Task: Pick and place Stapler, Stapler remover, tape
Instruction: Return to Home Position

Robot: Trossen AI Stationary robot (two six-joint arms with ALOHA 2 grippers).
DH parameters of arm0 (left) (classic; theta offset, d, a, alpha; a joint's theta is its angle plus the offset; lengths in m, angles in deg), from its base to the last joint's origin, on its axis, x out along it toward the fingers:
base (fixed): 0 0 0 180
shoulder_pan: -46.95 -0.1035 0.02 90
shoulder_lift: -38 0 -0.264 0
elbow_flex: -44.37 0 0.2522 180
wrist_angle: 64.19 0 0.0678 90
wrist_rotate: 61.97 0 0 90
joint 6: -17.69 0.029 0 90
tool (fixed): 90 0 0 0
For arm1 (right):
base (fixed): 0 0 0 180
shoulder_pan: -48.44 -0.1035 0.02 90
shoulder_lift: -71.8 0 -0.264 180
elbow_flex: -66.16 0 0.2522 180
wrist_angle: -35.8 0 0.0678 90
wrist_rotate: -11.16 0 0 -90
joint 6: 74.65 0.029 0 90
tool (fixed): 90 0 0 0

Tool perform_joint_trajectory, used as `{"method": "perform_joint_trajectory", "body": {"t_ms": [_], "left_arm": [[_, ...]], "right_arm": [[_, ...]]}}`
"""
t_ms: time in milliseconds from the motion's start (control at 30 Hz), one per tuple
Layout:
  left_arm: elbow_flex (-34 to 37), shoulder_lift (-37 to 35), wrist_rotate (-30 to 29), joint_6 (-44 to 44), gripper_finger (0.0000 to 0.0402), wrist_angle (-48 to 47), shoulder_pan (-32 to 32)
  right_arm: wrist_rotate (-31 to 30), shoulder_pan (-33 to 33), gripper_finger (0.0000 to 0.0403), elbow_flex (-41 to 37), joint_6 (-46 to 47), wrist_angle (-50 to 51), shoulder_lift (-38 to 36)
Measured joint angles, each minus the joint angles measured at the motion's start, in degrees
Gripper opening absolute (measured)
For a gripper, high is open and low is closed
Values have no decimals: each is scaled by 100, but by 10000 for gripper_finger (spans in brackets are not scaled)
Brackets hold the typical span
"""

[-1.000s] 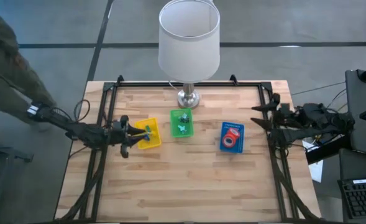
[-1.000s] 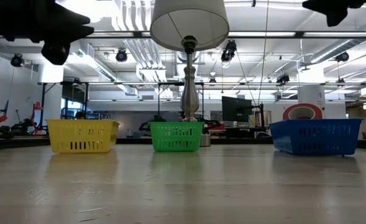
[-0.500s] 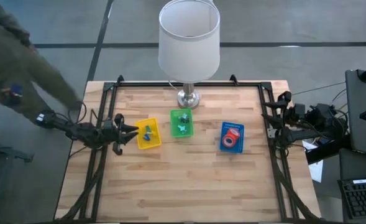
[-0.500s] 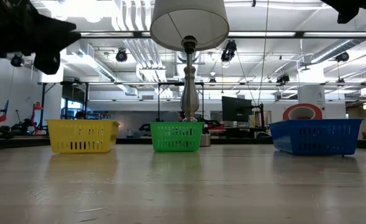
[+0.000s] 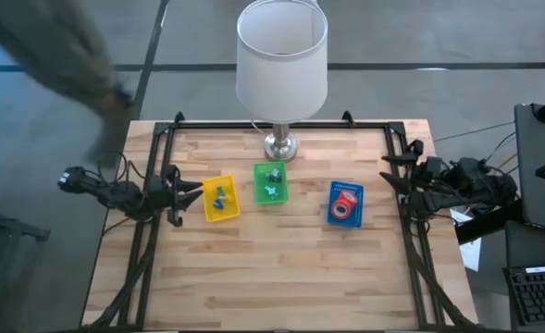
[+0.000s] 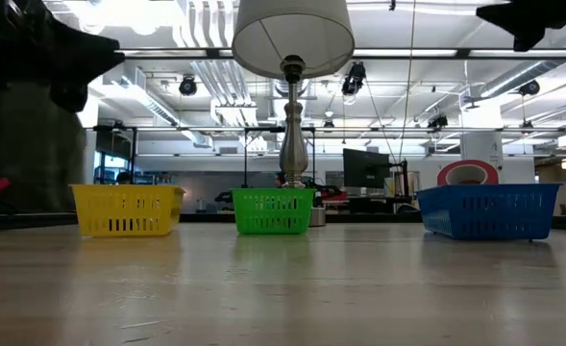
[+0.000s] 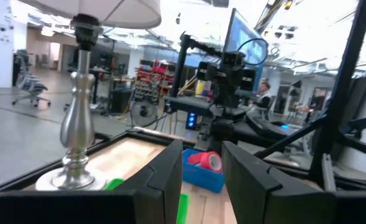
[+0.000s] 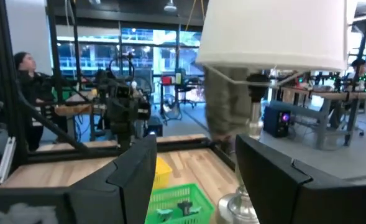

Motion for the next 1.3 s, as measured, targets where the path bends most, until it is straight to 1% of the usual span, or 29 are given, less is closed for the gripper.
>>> {"method": "perform_joint_trajectory", "body": {"t_ms": [133, 267, 367, 433, 567, 733, 833, 1000, 1167, 1300], "left_arm": [[0, 2, -24, 3, 115, -195, -4], [0, 2, -24, 3, 115, -292, -4], [0, 4, -22, 1, 115, -302, -4], [0, 4, -22, 1, 115, -303, -2], [0, 4, -22, 1, 115, -307, -2], [0, 4, -20, -2, 115, -329, 0], [2, 4, -20, -2, 115, -329, 0], [2, 4, -20, -2, 115, -328, 0], [2, 4, -17, -4, 115, -327, 0], [4, 4, -17, -4, 115, -327, 0]], "right_arm": [[79, -2, 215, -277, -104, -594, -2], [600, -2, 215, -683, 155, -694, 2], [791, -2, 215, -962, 131, -1138, 1], [830, -2, 215, -1109, 147, -1413, -6], [859, -2, 215, -1406, 407, -1399, 10], [917, -2, 215, -1784, 545, -1837, 0], [957, -2, 215, -2002, 541, -2139, 1], [966, -2, 215, -2352, 560, -2345, 0], [966, -2, 215, -2449, 714, -2346, 7], [964, -2, 215, -2449, 494, -2351, 5]]}}
